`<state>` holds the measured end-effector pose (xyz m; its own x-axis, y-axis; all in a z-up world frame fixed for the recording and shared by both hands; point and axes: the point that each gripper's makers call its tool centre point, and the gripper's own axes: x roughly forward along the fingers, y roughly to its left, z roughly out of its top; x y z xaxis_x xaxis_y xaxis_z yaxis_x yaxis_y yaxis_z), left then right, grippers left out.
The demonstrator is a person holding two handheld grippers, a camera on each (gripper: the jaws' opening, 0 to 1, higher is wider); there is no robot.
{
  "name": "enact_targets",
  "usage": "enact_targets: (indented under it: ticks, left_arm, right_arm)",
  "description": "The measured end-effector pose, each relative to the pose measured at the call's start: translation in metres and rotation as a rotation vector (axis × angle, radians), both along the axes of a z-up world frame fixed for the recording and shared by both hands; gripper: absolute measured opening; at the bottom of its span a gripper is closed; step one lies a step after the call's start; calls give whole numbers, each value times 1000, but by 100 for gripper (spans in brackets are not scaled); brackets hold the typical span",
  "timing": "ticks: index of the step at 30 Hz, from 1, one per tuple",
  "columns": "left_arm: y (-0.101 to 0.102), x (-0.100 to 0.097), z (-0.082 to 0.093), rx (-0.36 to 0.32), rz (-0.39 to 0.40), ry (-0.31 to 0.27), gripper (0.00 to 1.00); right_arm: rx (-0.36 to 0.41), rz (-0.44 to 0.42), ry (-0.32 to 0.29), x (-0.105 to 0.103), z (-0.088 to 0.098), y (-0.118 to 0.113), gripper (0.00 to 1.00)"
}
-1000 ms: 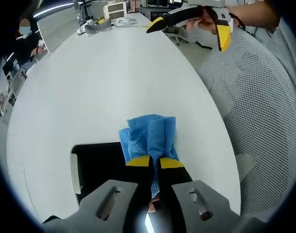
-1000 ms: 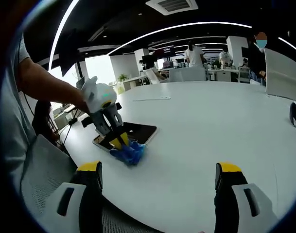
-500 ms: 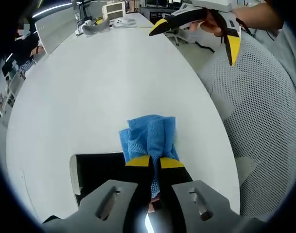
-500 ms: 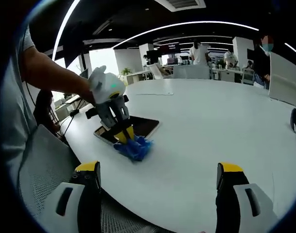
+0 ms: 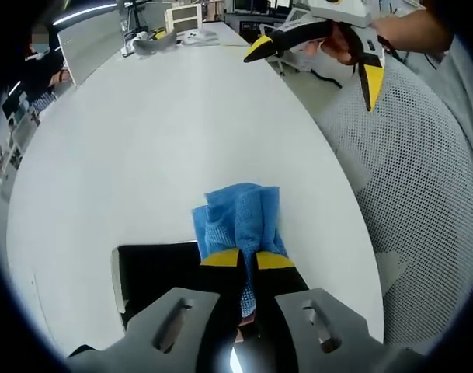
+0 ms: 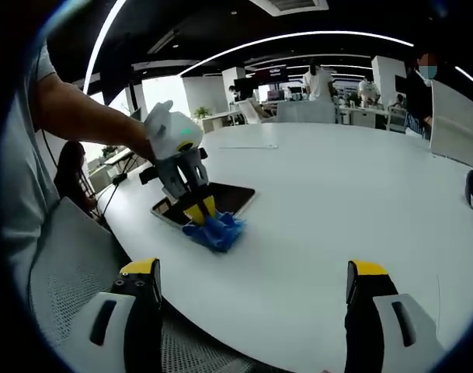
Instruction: Wipe the mirror surface with the cleaning cloth until all visible marks leave the cleaned area.
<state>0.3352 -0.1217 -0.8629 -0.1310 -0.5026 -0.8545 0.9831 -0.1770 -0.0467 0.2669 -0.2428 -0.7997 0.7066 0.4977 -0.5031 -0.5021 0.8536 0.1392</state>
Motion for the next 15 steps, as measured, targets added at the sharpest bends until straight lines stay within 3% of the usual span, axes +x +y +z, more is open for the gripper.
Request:
enact_targets:
  ticks: [10,12,15]
  left_arm:
    - [1,9,-1,14,-27,26,3]
    - [-1,11,-1,14,-38,27,3]
    - [-2,17,-1,15,-46,27,3]
  right_arm:
    - [10,14,10,1,-1,-1,98]
    - [46,8,10,2,2,0,98]
    - [27,6,9,2,1,-2,98]
